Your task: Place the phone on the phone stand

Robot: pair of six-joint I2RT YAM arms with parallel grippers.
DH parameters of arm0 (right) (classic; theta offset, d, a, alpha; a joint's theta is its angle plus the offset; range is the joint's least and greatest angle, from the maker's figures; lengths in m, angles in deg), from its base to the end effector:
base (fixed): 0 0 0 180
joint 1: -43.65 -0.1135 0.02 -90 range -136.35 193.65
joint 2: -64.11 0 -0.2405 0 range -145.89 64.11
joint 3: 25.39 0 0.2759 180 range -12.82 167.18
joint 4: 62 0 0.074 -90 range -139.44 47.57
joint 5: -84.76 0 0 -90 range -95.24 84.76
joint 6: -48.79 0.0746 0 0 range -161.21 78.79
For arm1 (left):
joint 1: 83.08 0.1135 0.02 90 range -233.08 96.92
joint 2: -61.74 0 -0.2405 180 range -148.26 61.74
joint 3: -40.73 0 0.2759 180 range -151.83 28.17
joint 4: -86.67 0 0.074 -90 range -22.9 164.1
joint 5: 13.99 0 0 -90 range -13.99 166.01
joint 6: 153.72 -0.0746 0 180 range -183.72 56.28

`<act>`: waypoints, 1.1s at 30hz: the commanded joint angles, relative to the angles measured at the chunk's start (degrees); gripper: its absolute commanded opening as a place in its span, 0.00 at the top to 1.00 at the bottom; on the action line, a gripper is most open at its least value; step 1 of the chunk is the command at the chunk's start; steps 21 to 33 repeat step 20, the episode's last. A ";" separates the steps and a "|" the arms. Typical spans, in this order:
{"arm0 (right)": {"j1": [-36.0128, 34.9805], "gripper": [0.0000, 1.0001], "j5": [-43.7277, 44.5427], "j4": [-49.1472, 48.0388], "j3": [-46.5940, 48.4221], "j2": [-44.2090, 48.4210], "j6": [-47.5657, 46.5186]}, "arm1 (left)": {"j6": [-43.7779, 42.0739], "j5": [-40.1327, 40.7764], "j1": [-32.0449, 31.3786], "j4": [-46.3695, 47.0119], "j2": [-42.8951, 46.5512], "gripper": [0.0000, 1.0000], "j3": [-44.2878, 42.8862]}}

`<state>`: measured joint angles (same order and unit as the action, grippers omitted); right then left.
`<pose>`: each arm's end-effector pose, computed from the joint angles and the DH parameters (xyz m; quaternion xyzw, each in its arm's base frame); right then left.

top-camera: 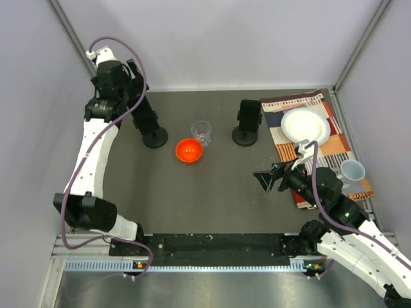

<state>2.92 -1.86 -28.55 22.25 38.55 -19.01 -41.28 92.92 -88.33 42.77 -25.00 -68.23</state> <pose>0.1577 0.1299 0.2917 -0.1061 0.7663 0.3111 0.5521 0.3971 -0.0147 0.4042 -0.2040 0.7969 -0.0148 0.5684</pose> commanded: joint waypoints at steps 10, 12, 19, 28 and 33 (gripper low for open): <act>0.04 0.09 25.08 19.88 19.67 -0.36 -2.49 | 0.94 -24.20 0.33 4.00 32.75 0.12 3.32; 0.04 0.07 27.11 23.84 25.45 -1.33 -3.47 | 0.86 -23.94 0.33 3.82 35.14 0.12 3.94; 0.04 0.01 27.73 26.40 40.32 1.30 -8.73 | -0.81 -21.04 0.33 -0.22 40.07 0.11 1.66; 0.04 0.01 28.35 26.66 44.00 1.39 -9.27 | -0.90 -21.04 0.33 -0.48 40.33 0.10 0.70; 0.04 0.01 28.35 26.66 44.00 1.39 -9.27 | -0.90 -21.04 0.33 -0.48 40.33 0.10 0.70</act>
